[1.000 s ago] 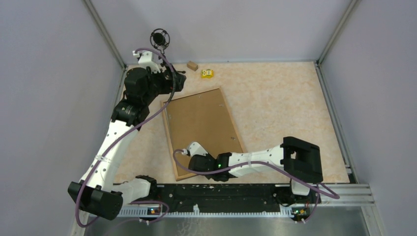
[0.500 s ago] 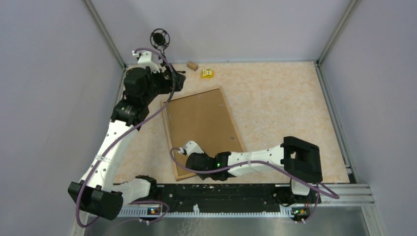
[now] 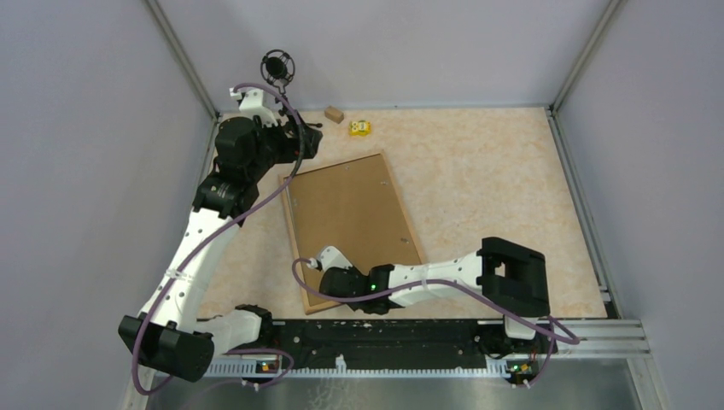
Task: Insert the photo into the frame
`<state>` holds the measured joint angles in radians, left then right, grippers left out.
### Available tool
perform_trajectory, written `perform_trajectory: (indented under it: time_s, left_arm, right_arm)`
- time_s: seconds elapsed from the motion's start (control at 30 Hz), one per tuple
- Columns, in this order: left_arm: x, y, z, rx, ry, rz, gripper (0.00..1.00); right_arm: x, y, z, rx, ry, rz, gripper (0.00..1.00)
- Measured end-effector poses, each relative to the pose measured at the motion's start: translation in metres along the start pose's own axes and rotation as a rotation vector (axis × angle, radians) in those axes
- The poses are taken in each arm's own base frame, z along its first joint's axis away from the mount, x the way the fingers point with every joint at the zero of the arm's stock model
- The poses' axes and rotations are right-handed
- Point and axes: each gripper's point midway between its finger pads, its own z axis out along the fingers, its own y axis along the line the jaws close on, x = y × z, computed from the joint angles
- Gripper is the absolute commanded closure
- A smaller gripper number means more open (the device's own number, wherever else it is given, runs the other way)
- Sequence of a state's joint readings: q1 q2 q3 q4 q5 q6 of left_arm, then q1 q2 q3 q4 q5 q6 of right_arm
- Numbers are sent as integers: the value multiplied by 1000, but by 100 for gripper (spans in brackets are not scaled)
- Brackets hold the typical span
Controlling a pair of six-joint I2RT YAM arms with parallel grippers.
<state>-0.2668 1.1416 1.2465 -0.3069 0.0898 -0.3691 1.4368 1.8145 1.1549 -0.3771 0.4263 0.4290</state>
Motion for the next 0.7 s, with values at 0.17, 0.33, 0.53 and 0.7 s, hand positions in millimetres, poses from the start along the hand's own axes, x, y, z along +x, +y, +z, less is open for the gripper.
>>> perform_trajectory:
  time_s: [0.17, 0.33, 0.53, 0.7]
  left_arm:
    - [0, 1, 0, -2, 0, -1, 1]
    - [0, 1, 1, -3, 1, -1, 1]
    - [0, 1, 1, 0, 2, -1, 1]
    - [0, 1, 1, 0, 2, -2, 1]
  right_arm:
    - [0, -4, 0, 14, 7, -11, 93]
    - [0, -5, 0, 10, 9, -37, 93]
    - [3, -9, 0, -19, 12, -129, 90]
    - [0, -14, 2, -43, 8, -274, 84]
